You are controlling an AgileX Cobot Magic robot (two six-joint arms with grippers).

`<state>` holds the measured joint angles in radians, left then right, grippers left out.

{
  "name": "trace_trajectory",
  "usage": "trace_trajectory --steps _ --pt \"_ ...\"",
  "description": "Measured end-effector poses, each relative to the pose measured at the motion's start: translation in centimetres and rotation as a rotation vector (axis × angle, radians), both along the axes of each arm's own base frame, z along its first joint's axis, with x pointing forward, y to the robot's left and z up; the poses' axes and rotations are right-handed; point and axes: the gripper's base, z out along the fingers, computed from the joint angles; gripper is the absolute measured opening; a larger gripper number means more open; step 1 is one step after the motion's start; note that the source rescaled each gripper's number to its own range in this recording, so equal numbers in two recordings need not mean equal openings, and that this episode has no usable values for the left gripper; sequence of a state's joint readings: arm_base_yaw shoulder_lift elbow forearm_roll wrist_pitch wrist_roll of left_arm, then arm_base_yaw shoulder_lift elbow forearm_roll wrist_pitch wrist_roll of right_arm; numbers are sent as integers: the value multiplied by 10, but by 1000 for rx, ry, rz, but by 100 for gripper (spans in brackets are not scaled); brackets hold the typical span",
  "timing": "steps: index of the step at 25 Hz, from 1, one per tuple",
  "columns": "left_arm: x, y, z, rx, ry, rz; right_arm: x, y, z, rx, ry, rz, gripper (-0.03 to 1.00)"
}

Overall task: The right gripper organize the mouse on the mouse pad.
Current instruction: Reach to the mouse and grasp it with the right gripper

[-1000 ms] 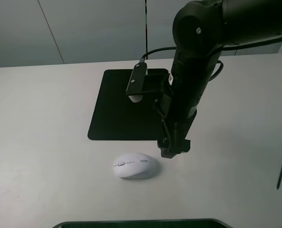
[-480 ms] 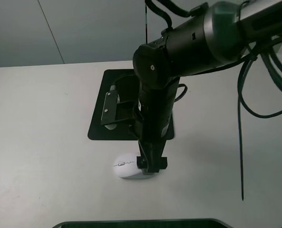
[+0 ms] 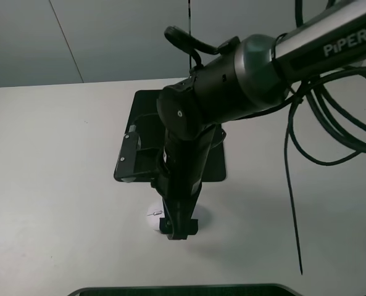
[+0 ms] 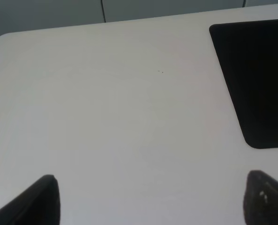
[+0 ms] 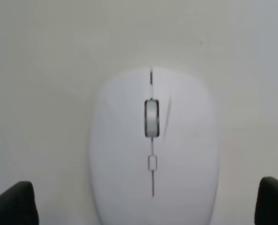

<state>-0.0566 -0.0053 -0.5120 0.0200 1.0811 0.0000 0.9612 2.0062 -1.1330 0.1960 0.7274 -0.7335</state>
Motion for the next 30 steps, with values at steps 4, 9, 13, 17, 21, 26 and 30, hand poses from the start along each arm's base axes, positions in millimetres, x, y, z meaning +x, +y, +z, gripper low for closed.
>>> trace_trajectory --steps 4,9,13,17,21,26,30 --pt "0 0 0 0 0 0 -1 1 -12 -21 13 0 100" --pt "0 0 0 0 0 0 0 -1 -24 -60 10 17 100" --pt "0 0 0 0 0 0 2 -1 -26 -60 -10 10 100" --pt "0 0 0 0 0 0 5 1 -27 -52 -29 9 100" --pt "0 0 0 0 0 0 6 2 -28 -51 -34 11 60" --pt "0 0 0 0 0 0 6 2 -28 -51 -34 11 4" --pt "0 0 0 0 0 0 6 2 -28 -53 -33 11 4"
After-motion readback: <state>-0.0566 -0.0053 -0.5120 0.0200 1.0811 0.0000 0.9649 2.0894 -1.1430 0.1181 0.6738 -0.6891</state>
